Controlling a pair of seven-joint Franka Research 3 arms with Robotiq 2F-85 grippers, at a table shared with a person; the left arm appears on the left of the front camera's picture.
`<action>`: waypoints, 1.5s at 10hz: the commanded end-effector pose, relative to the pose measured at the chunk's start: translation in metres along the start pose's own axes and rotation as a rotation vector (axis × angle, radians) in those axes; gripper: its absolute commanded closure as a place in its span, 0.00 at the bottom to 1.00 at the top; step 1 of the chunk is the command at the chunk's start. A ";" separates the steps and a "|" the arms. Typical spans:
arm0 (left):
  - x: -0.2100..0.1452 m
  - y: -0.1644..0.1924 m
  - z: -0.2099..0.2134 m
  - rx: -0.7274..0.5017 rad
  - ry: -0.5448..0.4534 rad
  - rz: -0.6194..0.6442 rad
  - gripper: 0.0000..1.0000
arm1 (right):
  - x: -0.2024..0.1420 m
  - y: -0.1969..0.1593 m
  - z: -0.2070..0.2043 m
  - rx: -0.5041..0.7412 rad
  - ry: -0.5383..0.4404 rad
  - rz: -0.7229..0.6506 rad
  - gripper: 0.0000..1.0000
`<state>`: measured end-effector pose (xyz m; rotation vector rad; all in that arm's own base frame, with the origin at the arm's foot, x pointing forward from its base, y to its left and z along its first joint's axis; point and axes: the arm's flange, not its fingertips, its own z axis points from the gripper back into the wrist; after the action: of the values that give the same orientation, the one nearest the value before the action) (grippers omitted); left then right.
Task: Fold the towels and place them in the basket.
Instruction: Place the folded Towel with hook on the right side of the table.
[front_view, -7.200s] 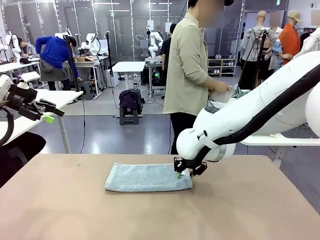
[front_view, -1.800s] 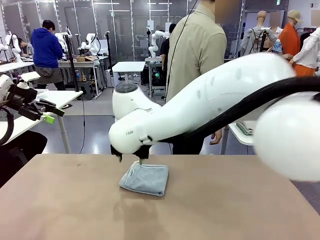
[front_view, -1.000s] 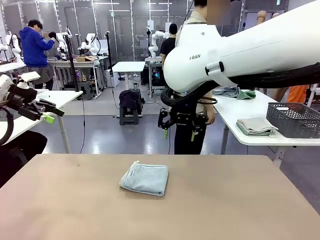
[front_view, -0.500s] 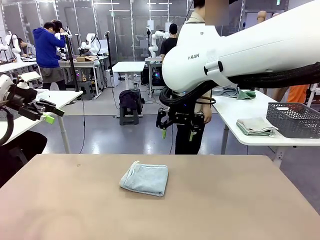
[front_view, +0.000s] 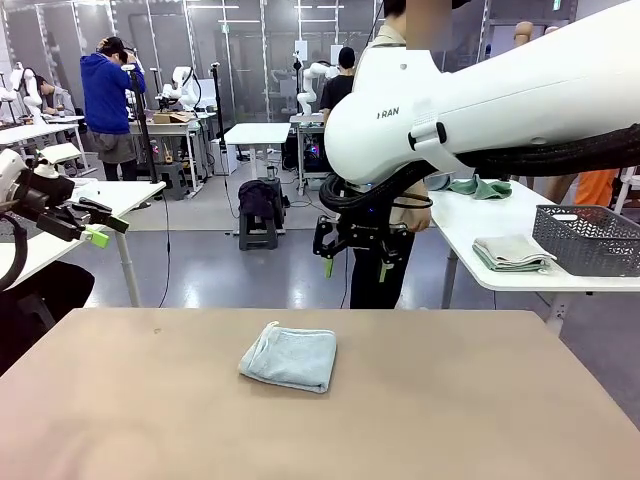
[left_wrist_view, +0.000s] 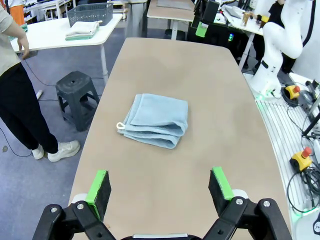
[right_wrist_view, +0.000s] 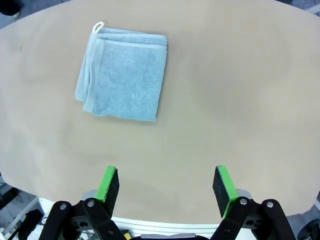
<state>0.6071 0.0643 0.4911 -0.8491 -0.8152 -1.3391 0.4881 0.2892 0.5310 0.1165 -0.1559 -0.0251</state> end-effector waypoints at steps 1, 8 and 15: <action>0.000 -0.001 -0.001 -0.007 0.010 -0.003 0.00 | 0.000 0.002 -0.001 -0.003 -0.001 -0.028 0.06; 0.000 -0.001 -0.001 -0.007 0.010 -0.003 0.00 | -0.019 0.003 -0.028 0.039 -0.034 -0.018 0.05; 0.000 -0.001 -0.001 -0.007 0.010 -0.003 0.00 | -0.029 -0.030 -0.143 0.127 -0.064 -0.240 0.05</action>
<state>0.6071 0.0642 0.4911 -0.8491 -0.8151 -1.3394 0.4798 0.2761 0.3936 0.2117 -0.1932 -0.2146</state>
